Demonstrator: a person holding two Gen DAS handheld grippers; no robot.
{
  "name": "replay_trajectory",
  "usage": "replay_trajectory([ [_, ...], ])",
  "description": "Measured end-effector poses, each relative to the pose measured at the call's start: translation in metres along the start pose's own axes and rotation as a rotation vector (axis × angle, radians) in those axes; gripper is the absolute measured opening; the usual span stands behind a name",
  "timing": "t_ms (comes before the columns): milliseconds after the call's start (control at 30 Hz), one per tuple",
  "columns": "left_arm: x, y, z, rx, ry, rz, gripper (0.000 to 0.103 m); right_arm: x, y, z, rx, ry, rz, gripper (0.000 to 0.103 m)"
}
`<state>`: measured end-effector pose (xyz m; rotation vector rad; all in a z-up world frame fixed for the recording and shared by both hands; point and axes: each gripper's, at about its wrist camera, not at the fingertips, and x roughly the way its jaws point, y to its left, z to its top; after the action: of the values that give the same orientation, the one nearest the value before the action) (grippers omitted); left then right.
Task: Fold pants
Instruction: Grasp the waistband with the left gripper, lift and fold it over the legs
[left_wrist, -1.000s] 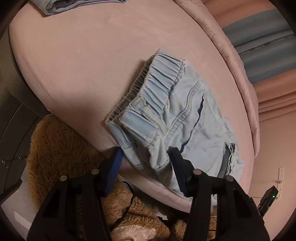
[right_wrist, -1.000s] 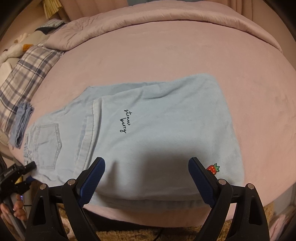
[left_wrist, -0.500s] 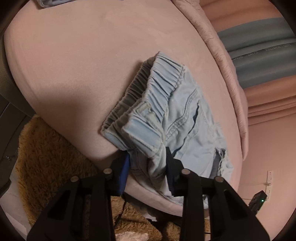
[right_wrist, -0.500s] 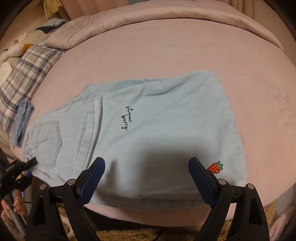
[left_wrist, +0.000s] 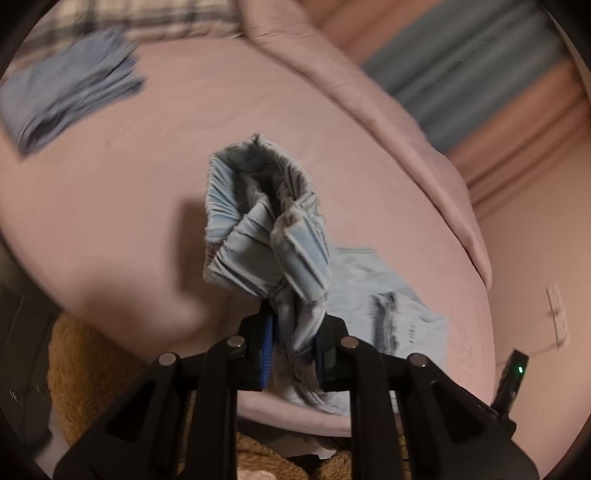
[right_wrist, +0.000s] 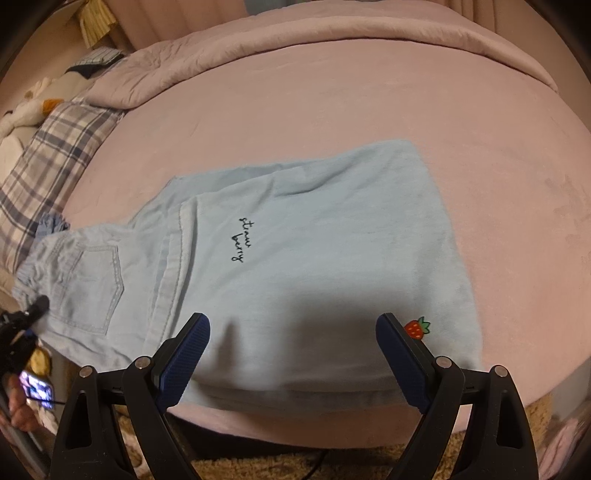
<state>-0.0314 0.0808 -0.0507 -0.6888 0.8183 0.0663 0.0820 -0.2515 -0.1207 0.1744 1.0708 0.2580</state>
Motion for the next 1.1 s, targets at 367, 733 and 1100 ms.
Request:
replay_trajectory([
  [367, 0.021, -0.079, -0.011, 0.242, 0.025, -0.072, 0.016, -0.007, -0.011, -0.005, 0.045, -0.026, 0.008, 0.091],
  [733, 0.063, -0.104, -0.032, 0.382, 0.138, -0.057, 0.017, -0.012, -0.032, -0.009, 0.111, -0.037, 0.018, 0.091],
  [1100, 0.119, -0.11, -0.055, 0.422, 0.276, -0.015, 0.022, -0.013, -0.035, -0.012, 0.128, -0.04, 0.038, 0.091],
])
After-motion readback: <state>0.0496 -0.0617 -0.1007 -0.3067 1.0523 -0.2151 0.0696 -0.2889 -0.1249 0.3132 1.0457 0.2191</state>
